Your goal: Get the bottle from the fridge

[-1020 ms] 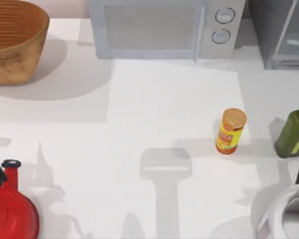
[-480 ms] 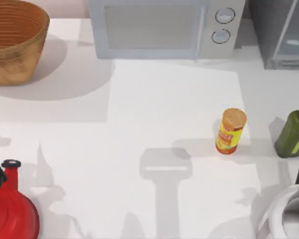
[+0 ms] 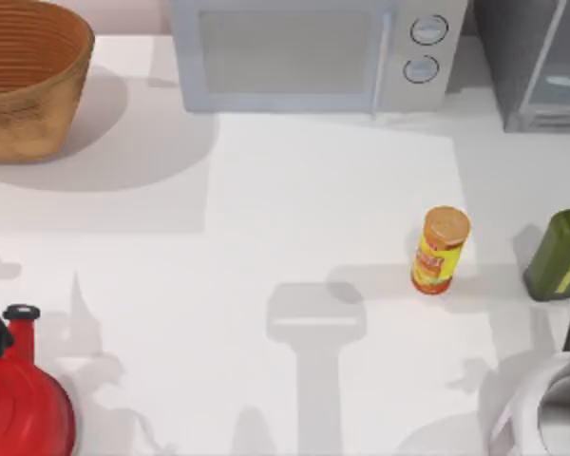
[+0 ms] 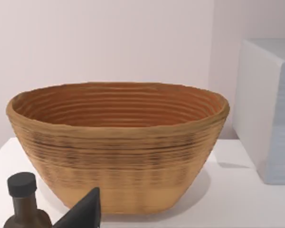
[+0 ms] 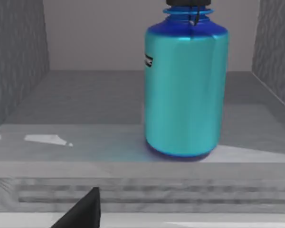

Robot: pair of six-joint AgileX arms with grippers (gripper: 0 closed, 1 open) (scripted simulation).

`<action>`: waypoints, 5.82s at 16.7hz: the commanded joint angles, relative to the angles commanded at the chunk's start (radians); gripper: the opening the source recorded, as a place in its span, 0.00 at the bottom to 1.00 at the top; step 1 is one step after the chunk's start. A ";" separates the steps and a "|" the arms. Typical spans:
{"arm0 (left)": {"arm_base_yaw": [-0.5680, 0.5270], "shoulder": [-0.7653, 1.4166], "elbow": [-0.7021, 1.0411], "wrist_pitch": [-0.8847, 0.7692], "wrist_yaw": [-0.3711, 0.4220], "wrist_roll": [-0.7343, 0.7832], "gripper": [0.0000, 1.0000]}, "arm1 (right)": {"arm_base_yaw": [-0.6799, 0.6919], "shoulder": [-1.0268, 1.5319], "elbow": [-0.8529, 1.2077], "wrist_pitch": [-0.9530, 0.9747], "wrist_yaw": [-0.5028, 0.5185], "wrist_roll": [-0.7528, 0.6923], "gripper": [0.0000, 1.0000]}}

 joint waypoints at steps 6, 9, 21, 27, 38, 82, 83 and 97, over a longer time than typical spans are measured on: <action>0.000 0.000 0.000 0.000 0.000 0.000 1.00 | 0.103 0.190 0.412 -0.183 0.113 -0.004 1.00; 0.000 0.000 0.000 0.000 0.000 0.000 1.00 | 0.146 0.248 0.516 -0.249 0.152 -0.004 1.00; 0.000 0.000 0.000 0.000 0.000 0.000 1.00 | 0.181 0.353 0.730 -0.360 0.187 -0.005 1.00; 0.000 0.000 0.000 0.000 0.000 0.000 1.00 | 0.196 0.390 0.808 -0.408 0.202 -0.005 1.00; 0.000 0.000 0.000 0.000 0.000 0.000 1.00 | 0.196 0.390 0.808 -0.408 0.202 -0.005 0.25; 0.000 0.000 0.000 0.000 0.000 0.000 1.00 | 0.126 -0.030 0.377 -0.410 0.123 0.003 0.00; 0.000 0.000 0.000 0.000 0.000 0.000 1.00 | 0.131 -0.055 0.366 -0.428 0.128 0.002 0.00; 0.000 0.000 0.000 0.000 0.000 0.000 1.00 | 0.323 -1.042 -0.022 -1.030 0.305 -0.004 0.00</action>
